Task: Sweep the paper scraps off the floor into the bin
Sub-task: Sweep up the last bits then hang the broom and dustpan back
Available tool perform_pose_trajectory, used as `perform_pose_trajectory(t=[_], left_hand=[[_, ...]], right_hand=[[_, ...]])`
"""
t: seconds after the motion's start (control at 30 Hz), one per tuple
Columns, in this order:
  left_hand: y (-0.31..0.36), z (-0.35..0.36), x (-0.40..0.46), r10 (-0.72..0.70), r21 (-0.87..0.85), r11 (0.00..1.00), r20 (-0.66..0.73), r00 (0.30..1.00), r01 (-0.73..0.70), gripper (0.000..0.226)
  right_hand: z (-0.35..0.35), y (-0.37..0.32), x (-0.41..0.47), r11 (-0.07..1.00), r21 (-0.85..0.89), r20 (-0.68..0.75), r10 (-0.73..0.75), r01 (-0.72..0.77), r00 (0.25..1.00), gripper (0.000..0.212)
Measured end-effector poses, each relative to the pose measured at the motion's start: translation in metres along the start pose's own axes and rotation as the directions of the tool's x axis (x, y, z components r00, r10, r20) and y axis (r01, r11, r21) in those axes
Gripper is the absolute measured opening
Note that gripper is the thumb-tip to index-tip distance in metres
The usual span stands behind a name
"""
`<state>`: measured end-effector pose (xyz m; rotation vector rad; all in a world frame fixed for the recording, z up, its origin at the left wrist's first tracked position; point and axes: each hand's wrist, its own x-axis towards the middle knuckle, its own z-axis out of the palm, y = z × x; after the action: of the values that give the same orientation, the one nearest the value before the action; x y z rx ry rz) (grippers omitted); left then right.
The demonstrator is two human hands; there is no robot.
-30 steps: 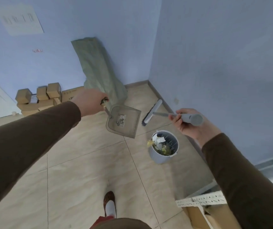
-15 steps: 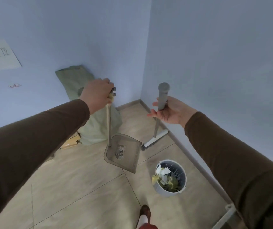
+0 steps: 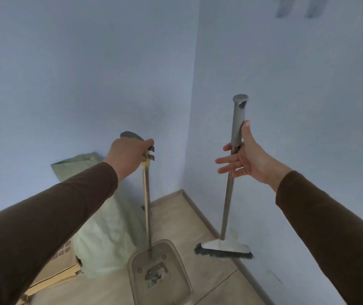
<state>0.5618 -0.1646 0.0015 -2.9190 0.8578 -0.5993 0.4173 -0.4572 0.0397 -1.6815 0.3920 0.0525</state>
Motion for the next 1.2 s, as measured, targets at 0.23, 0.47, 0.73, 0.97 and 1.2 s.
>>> perform_pose_trajectory(t=[0.23,0.47,0.73,0.97,1.2], left_hand=[[0.004,0.027,0.106,0.069,-0.243,0.968,0.011,0.998,-0.064,0.043],[0.024,0.053,0.214,0.12,-0.591,0.757,-0.294,0.948,-0.28,0.041],[0.086,0.024,0.324,0.097,-0.864,0.295,-0.397,0.913,-0.408,0.078],[0.141,-0.012,0.395,0.049,-0.887,0.016,-0.461,0.886,-0.462,0.039],[0.18,-0.052,0.453,0.038,-0.846,-0.065,-0.532,0.846,-0.529,0.032]], right_hand=[[-0.054,-0.045,0.068,0.988,-0.15,-0.177,-0.055,0.029,0.983,0.049],[-0.096,-0.094,0.114,0.9,-0.432,-0.388,-0.132,-0.054,0.912,0.041],[-0.143,-0.133,0.141,0.848,-0.515,-0.566,-0.226,-0.126,0.793,0.046],[-0.174,-0.147,0.16,0.904,-0.407,-0.692,-0.399,0.133,0.602,0.04],[-0.204,-0.162,0.189,0.858,-0.513,-0.73,-0.436,0.0,0.527,0.049]])
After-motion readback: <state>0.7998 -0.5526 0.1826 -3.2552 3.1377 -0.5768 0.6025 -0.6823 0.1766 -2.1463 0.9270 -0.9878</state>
